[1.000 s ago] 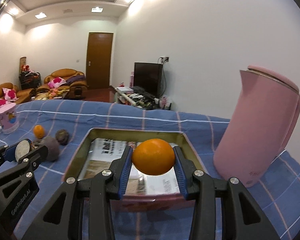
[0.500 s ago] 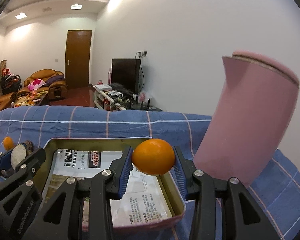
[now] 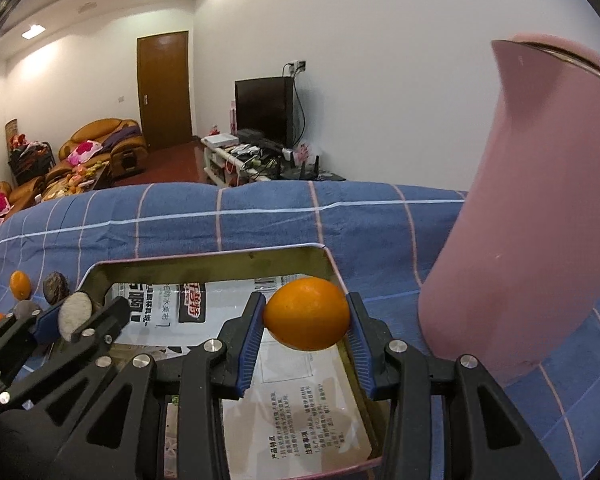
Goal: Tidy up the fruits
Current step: 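Lower the orange into the tin and open the right tool while the left releases the biscuits, then withdraw both open tools from the tin back toward the fruits, then grasp a brown kiwi with the right tool while the left tool grasps another kiwi, then carry both kiwis into the pink tin and open both tools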
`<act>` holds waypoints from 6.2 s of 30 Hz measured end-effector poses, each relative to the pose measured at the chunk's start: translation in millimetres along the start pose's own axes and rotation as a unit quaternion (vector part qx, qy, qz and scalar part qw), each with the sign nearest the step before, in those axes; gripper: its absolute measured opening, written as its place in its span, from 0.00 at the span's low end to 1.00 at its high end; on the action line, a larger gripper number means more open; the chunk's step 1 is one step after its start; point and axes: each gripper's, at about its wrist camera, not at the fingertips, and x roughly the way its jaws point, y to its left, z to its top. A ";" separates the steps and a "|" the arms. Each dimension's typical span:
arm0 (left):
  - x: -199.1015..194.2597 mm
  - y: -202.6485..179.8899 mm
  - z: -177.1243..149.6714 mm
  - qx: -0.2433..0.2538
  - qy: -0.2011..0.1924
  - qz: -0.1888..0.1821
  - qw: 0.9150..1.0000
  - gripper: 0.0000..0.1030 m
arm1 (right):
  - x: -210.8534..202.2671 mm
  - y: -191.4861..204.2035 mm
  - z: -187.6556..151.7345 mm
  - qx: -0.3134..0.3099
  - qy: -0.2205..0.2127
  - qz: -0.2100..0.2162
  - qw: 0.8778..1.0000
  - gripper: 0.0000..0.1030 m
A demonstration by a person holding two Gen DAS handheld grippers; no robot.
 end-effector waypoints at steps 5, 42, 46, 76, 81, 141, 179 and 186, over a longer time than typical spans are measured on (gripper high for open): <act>-4.1 0.5 -0.5 -0.002 -0.012 0.012 1.000 0.45 | -0.2 -0.1 1.3 0.006 -0.006 0.004 1.000 0.60; -63.5 56.6 -24.6 -0.022 -0.155 0.104 0.982 1.00 | -50.2 9.3 -5.8 -0.001 -0.143 0.013 0.990 0.87; -66.4 60.7 -27.7 -0.026 -0.150 0.103 0.983 1.00 | -51.4 10.4 -8.9 0.008 -0.135 0.025 0.991 0.87; -74.7 152.7 -46.5 -0.003 -0.076 0.110 0.991 1.00 | -65.2 94.8 -28.8 -0.043 -0.091 0.111 0.989 0.87; -71.3 191.3 -42.8 -0.014 -0.053 0.110 0.992 1.00 | -71.5 121.0 -34.2 -0.068 -0.082 0.144 0.984 0.87; -33.2 231.6 -62.5 0.070 0.100 -0.058 0.991 0.26 | -66.5 198.2 -51.6 -0.139 0.026 0.235 0.962 0.27; -93.1 210.5 -46.7 -0.064 -0.124 0.129 0.982 0.26 | -72.8 148.9 -30.3 -0.085 -0.100 0.098 0.986 0.27; -87.1 176.5 -42.8 -0.044 -0.121 0.115 0.985 0.26 | -67.8 134.2 -26.3 -0.084 -0.103 0.074 0.988 0.27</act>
